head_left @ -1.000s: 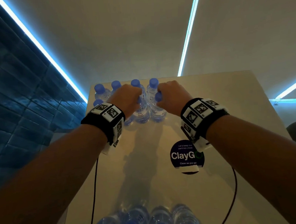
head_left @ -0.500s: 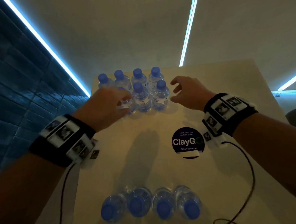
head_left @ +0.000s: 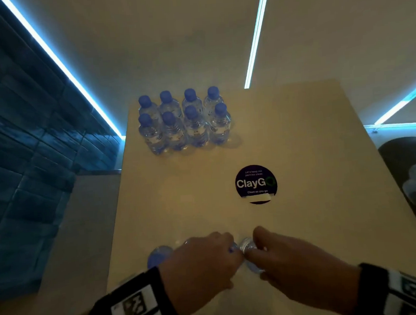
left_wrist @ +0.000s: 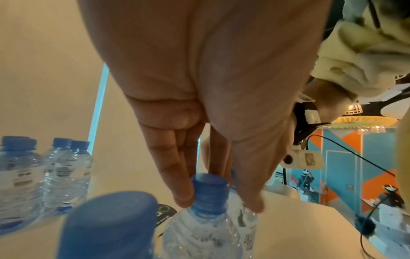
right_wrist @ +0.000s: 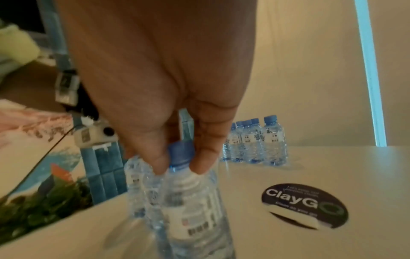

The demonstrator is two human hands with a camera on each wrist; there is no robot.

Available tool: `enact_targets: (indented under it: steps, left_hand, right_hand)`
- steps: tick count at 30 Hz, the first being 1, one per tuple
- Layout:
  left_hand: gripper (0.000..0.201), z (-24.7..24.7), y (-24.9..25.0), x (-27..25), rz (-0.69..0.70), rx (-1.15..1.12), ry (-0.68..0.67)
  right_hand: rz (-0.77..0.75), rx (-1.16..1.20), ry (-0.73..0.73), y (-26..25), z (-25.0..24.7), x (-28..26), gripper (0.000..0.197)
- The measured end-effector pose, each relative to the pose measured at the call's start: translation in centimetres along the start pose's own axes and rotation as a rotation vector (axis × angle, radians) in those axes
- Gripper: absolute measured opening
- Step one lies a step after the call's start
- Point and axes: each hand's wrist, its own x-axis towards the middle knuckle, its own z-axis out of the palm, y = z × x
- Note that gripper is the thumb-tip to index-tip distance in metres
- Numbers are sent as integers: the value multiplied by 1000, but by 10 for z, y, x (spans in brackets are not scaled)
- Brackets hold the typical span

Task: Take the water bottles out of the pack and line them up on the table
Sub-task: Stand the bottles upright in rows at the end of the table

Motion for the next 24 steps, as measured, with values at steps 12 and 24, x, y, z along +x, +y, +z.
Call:
enact_targets:
  steps: [12, 24]
  left_hand:
    - [16, -58, -12, 44, 12, 5, 96]
    - [17, -182, -93, 199, -162, 118, 442]
  right_hand:
    - [157, 105, 196, 91, -51, -13, 14]
    - [555, 171, 615, 250, -129, 79, 19]
